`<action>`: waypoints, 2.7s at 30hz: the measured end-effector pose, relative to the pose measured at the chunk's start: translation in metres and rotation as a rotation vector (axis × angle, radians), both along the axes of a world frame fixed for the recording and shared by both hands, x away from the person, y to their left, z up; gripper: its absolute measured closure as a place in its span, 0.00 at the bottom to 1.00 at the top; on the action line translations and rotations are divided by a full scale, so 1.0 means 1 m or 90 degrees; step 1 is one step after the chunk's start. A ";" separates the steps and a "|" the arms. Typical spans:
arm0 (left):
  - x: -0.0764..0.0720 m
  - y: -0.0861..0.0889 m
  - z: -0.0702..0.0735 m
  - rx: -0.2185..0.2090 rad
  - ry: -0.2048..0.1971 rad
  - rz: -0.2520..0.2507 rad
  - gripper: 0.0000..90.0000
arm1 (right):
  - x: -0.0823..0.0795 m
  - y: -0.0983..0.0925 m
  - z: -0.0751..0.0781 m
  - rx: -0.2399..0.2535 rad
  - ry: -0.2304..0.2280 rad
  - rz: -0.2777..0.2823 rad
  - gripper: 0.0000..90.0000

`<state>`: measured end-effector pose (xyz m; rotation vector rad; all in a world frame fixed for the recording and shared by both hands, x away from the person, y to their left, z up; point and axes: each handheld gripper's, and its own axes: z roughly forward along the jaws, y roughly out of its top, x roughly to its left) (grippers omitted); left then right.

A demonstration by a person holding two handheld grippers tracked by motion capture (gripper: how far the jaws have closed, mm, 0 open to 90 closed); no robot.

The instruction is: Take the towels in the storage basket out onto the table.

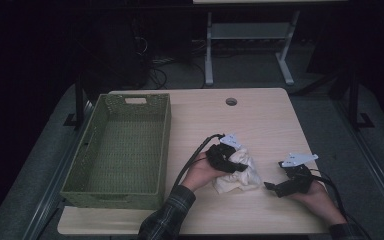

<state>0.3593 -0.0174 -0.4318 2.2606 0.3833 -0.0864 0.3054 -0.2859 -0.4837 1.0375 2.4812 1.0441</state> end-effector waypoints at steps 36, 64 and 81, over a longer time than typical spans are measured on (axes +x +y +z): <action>-0.052 0.037 0.018 -0.010 -0.046 0.111 0.57 | -0.007 0.011 0.021 0.052 0.001 0.092 0.48; -0.033 0.039 0.018 -0.025 -0.071 0.159 0.95 | 0.004 0.016 0.037 0.082 -0.017 0.134 0.98; -0.006 0.053 0.022 -0.044 -0.093 0.258 0.95 | 0.023 -0.033 0.048 0.078 -0.063 0.052 0.98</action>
